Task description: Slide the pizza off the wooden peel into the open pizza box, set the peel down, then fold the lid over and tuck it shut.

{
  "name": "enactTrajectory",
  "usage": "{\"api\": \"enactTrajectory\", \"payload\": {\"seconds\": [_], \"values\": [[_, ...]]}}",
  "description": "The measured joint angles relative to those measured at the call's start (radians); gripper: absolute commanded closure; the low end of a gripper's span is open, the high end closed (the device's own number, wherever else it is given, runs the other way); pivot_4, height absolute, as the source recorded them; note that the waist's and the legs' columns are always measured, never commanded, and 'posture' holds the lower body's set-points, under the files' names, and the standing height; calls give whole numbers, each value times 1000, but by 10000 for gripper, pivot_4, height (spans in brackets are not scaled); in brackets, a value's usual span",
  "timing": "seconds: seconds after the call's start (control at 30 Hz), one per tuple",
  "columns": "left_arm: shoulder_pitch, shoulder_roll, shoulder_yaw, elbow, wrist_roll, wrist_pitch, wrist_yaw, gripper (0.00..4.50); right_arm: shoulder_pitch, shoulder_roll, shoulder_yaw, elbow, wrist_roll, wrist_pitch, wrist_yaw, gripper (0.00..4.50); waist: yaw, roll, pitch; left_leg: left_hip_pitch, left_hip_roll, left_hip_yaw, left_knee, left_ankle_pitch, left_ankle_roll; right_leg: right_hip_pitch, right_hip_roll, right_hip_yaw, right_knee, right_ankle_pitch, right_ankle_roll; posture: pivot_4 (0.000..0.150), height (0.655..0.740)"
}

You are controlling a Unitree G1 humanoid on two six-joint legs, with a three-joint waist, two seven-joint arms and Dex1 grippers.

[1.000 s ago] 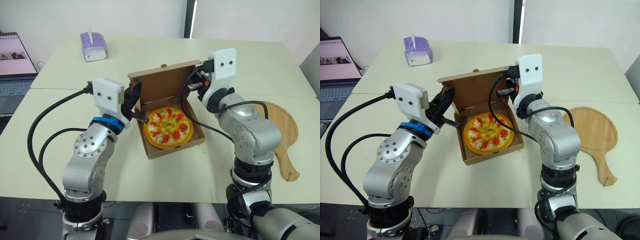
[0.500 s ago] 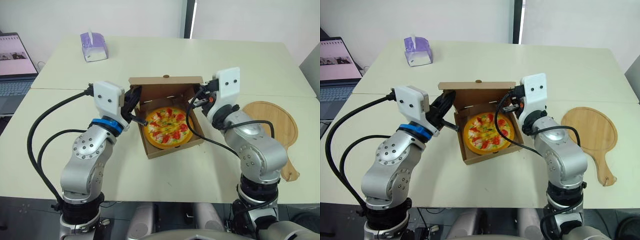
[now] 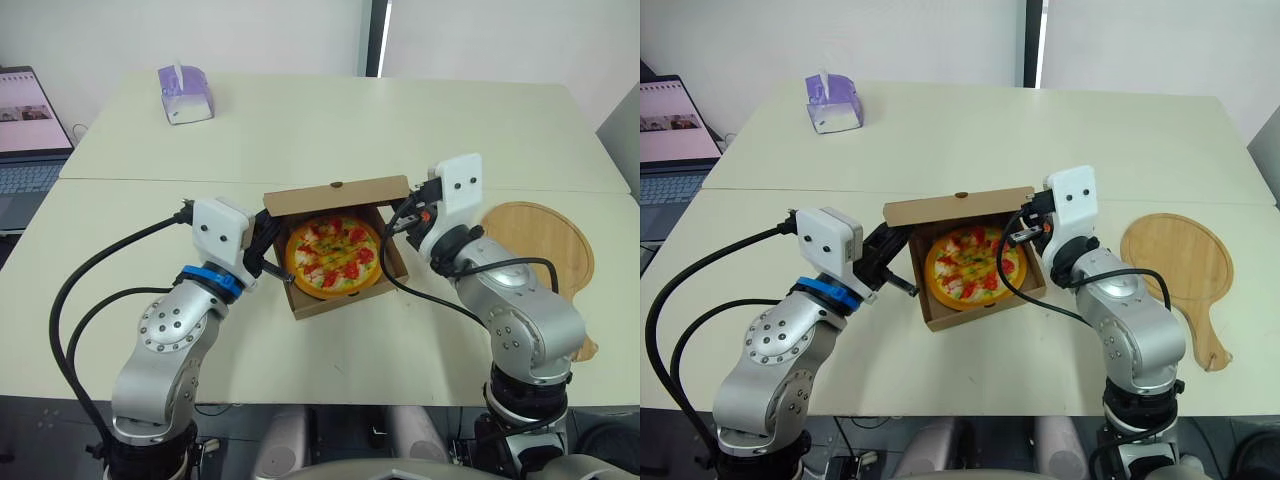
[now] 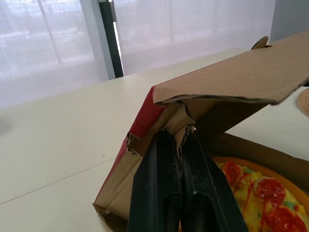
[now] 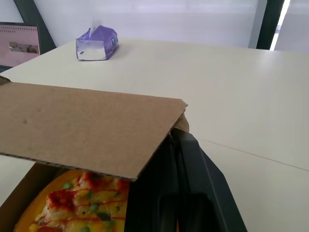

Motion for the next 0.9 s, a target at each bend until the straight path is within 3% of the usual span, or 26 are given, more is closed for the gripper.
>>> {"api": "enactTrajectory", "payload": {"seconds": [0.03, 0.1, 0.27, 0.4, 0.67, 0.77, 0.9], "values": [[5, 0, -3, 0, 4, -8, 0, 45000, 2, -5, 0, 0, 1, -2, 5, 44703, 0, 0, 0, 0, 0, 0, 0, 0, 0, 0, 0, 0, 0, 0, 0, 1500, 7400], [11, 0, -8, -1, 9, -16, 0, 45000, 6, -11, 2, 0, 9, -8, 15, 39022, 0, 0, 0, 0, 0, 0, 0, 0, 0, 0, 0, 0, 0, 0, 0, 1500, 7400], [11, -3, -20, -1, 18, -35, 3, 45000, 36, -89, 6, -20, 61, -17, 102, 20216, 1, 0, 0, 0, 0, 0, 0, 0, 0, 0, 0, 0, -1, 0, 0, 1500, 7400], [11, -3, -24, -1, 21, -46, 1, 45000, 54, -241, -20, -27, 146, -21, 251, 6176, 3, 0, 0, 0, 0, 0, 0, -3, 5, 1, 0, 0, -1, 0, 0, 1500, 7400], [56, -2, -24, 2, 41, -93, -2, 45000, 50, -646, -58, 149, 239, -190, 689, 6176, 7, -1, 0, 5, 0, 0, 0, -4, 8, 7, 1, -1, -3, 0, 0, 1500, 7400], [74, -1, -22, 6, 50, -112, -3, 45000, -25, -690, -38, 337, 169, -324, 753, 6176, 3, -2, 1, 14, 1, 2, -1, -4, 8, 15, 1, 1, -4, 0, 0, 1500, 7400], [87, 0, -22, 23, 62, -137, -4, 45000, -235, -639, -3, 659, 28, -517, 707, 15888, 0, -2, 2, 17, 1, 4, -2, -4, 8, 16, 2, 2, -3, 0, 0, 1500, 7400]]}}
